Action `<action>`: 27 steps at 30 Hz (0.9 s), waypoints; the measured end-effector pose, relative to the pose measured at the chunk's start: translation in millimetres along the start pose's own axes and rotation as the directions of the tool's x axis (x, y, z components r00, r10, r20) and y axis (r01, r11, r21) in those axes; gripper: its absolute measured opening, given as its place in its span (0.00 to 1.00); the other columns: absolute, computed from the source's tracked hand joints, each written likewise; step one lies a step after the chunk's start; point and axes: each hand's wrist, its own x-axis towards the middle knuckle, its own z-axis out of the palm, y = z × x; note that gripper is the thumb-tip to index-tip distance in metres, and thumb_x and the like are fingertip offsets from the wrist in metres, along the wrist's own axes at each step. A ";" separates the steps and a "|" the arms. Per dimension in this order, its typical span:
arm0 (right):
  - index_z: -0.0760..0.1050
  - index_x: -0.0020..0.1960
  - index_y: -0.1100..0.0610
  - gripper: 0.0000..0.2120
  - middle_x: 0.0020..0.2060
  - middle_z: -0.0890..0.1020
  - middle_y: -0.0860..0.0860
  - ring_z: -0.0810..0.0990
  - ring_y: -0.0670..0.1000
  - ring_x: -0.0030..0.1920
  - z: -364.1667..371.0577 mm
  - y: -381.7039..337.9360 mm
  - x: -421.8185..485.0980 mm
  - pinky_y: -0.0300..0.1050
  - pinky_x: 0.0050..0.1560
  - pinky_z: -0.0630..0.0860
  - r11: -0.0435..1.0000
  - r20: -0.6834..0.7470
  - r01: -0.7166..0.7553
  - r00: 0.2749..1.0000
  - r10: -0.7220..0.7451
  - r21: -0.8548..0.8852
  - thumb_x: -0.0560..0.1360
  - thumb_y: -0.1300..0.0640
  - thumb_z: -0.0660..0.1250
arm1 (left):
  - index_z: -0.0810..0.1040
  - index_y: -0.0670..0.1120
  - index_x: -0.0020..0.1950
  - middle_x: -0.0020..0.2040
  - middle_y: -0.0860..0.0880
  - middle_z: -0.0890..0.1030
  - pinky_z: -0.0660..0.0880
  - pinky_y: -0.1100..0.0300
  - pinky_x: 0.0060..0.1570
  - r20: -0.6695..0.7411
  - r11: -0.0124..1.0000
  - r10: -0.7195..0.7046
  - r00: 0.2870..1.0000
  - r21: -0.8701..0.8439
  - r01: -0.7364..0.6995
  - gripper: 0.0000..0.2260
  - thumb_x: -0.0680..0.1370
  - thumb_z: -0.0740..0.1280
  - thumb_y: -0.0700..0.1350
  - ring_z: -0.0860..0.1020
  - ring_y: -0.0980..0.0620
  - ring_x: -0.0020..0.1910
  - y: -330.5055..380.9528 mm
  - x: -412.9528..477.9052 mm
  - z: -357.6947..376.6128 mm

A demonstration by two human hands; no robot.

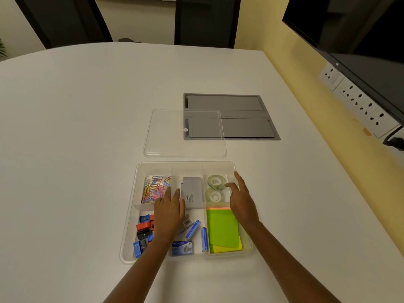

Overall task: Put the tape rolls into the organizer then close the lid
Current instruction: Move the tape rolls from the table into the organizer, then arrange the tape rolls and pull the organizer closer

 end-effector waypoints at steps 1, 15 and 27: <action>0.72 0.60 0.61 0.16 0.74 0.59 0.54 0.63 0.55 0.72 -0.7 0.6 -2.3 0.50 0.62 0.75 1.000 0.001 0.009 1.000 -0.009 -0.005 0.76 0.70 0.56 | 0.72 0.41 0.62 0.63 0.35 0.75 0.72 0.43 0.60 0.006 1.000 -0.001 1.000 0.004 0.001 0.29 0.74 0.42 0.55 0.76 0.37 0.59 0.3 -3.8 0.6; 0.76 0.58 0.59 0.17 0.63 0.77 0.57 0.66 0.58 0.71 1.6 -15.5 14.4 0.68 0.70 0.52 0.923 0.208 0.281 0.951 -0.230 -0.262 0.70 0.68 0.67 | 0.72 0.38 0.63 0.64 0.31 0.73 0.72 0.38 0.58 -0.020 0.982 -0.015 1.000 0.189 0.019 0.26 0.75 0.48 0.52 0.72 0.32 0.63 -42.8 13.4 -44.2; 0.78 0.50 0.64 0.09 0.64 0.73 0.62 0.69 0.61 0.68 -7.6 -6.8 34.5 0.67 0.71 0.52 0.898 0.198 0.229 0.967 -0.163 -0.376 0.69 0.67 0.69 | 0.62 0.40 0.70 0.73 0.39 0.62 0.50 0.51 0.70 -0.023 0.988 0.102 0.995 0.118 -0.099 0.33 0.74 0.42 0.60 0.57 0.40 0.74 -75.6 14.2 -43.4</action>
